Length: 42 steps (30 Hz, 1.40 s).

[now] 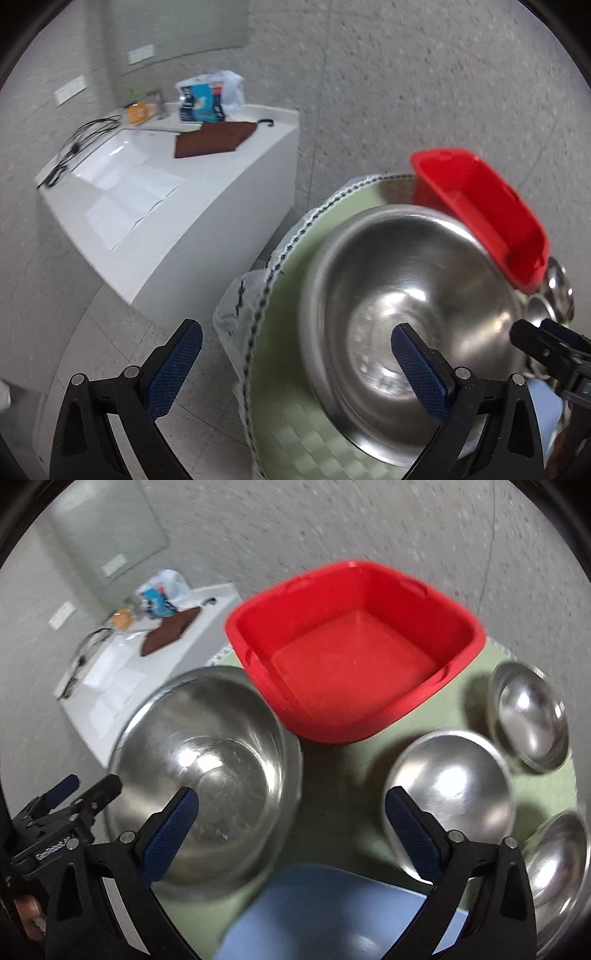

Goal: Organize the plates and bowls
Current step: 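Move both grippers toward the large steel bowl beside the red basin, then close the right gripper on the large steel bowl rim while the left gripper grips it too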

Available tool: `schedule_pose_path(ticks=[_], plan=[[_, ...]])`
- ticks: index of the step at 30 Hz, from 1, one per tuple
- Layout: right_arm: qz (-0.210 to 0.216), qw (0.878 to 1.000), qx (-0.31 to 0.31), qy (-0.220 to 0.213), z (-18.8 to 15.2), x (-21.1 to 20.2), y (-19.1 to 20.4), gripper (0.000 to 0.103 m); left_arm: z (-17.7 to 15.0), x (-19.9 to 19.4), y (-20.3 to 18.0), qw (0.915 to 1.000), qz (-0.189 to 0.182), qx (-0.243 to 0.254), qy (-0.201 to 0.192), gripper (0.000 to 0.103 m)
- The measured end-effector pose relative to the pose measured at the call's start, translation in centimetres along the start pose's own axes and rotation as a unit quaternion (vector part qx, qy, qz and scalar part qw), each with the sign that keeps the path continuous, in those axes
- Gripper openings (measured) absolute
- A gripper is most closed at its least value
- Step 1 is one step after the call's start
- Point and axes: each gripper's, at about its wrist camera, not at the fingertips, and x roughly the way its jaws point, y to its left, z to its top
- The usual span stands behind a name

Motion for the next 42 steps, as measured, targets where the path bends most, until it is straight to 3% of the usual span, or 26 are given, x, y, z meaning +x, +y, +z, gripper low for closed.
schedule_pose_path(ticks=[3,5,6,11,12,13,19,23,27,31,34,37,42], plan=[[-0.027,0.999,0.016,0.022,-0.2,1.6,0.4,0.091,1.4,2.5,0.6,0.9988,-0.031,0.032,0.019,0.095],[-0.047,0.999,0.009,0.022,-0.2,2.1,0.9,0.089,1.7,4.0,0.5,0.9967,-0.046,0.06,0.029,0.081],[-0.05,0.998,0.008,0.025,-0.3,2.5,0.9,0.082,1.8,4.6,0.5,0.9958,-0.051,0.068,0.034,0.075],[-0.019,0.998,0.035,0.057,-0.6,4.1,0.2,0.042,2.1,6.6,1.0,0.9912,-0.089,0.081,0.054,0.022],[-0.012,0.998,0.036,0.059,-0.7,4.1,0.4,0.031,2.1,6.7,1.3,0.9915,-0.085,0.084,0.051,0.019],[-0.004,0.998,0.034,0.061,-0.9,4.1,0.7,0.03,2.2,6.8,1.8,0.9916,-0.084,0.086,0.047,0.016],[0.027,0.998,0.006,0.056,-1.7,2.6,3.1,0.029,1.7,4.7,4.6,0.994,-0.085,0.066,0.018,0.015],[0.049,0.998,-0.014,0.041,-1.5,0.7,4.5,0.029,1.4,0.4,5.8,0.995,-0.076,0.058,-0.027,0.015],[0.07,0.997,-0.023,0.003,0.4,-2.8,4.7,0.029,2.6,-3.6,4.8,0.9917,-0.082,0.057,-0.081,0.015],[0.062,0.996,-0.026,-0.055,3.9,-6.5,2.8,0.029,5.0,-5.8,1.9,0.9842,-0.103,0.077,-0.122,0.015],[0.043,0.996,-0.014,-0.075,6.6,-6.9,0.2,0.029,7.0,-5.5,-2.3,0.9762,-0.125,0.106,-0.142,0.016],[0.019,0.997,0.006,-0.075,9.0,-5.5,-3.0,0.029,8.9,-3.0,-5.4,0.9733,-0.139,0.122,-0.136,0.016],[0.018,0.998,0.05,-0.046,11.2,-1.3,-8.5,0.029,9.9,2.6,-9.8,0.9745,-0.134,0.143,-0.109,0.016]])
